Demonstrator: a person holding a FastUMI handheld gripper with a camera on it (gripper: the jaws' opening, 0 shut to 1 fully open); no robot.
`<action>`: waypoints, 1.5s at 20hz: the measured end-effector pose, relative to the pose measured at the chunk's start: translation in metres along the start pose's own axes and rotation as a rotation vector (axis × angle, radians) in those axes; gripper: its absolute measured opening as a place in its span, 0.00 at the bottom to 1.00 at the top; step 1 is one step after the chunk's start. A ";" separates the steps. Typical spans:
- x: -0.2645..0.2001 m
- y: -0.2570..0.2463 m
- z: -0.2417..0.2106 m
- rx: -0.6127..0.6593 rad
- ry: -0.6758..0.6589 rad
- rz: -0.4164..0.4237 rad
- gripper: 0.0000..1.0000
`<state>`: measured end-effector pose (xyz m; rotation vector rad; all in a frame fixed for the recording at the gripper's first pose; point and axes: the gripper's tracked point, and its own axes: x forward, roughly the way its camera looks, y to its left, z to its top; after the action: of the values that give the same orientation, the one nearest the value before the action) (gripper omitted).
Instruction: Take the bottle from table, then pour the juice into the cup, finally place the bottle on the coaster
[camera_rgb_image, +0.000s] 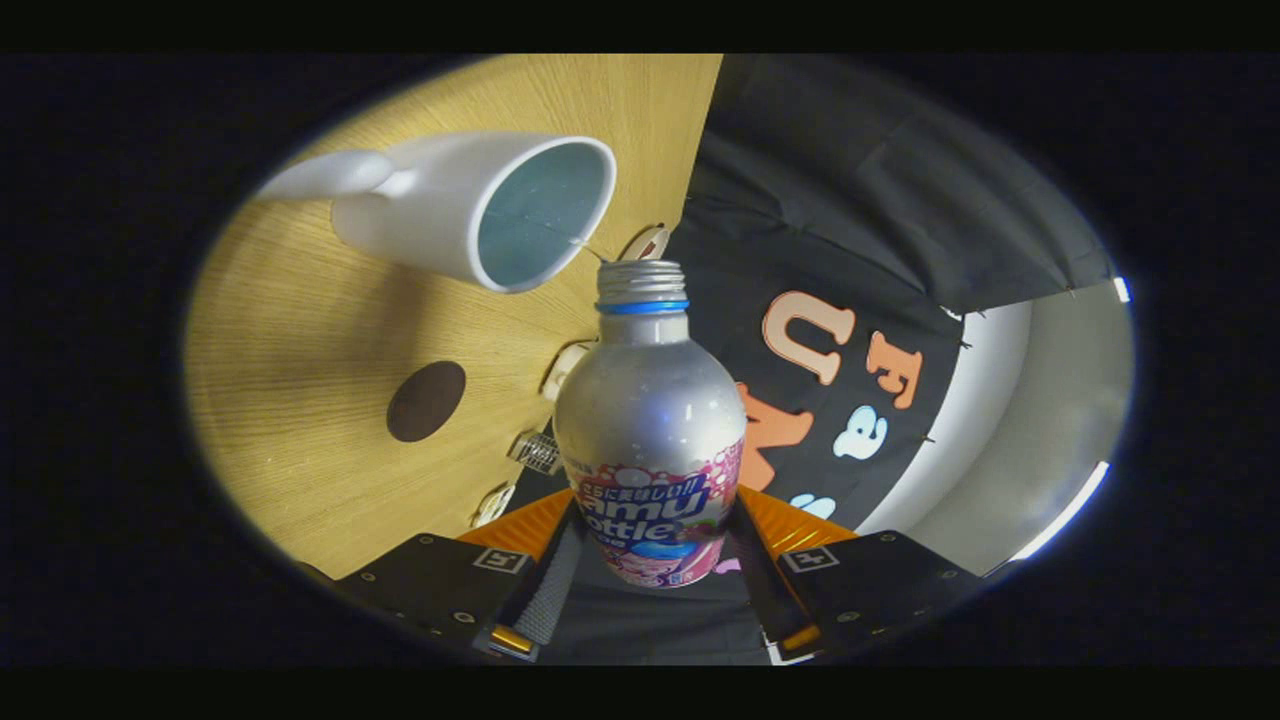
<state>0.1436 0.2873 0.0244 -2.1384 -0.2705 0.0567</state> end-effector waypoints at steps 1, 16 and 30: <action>0.000 0.003 0.000 0.013 0.001 0.010 0.76; 0.006 0.068 0.005 0.565 0.011 0.259 0.77; 0.046 0.114 -0.003 1.453 0.101 0.465 0.77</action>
<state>0.2088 0.2342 -0.0659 -0.7078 0.2899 0.3063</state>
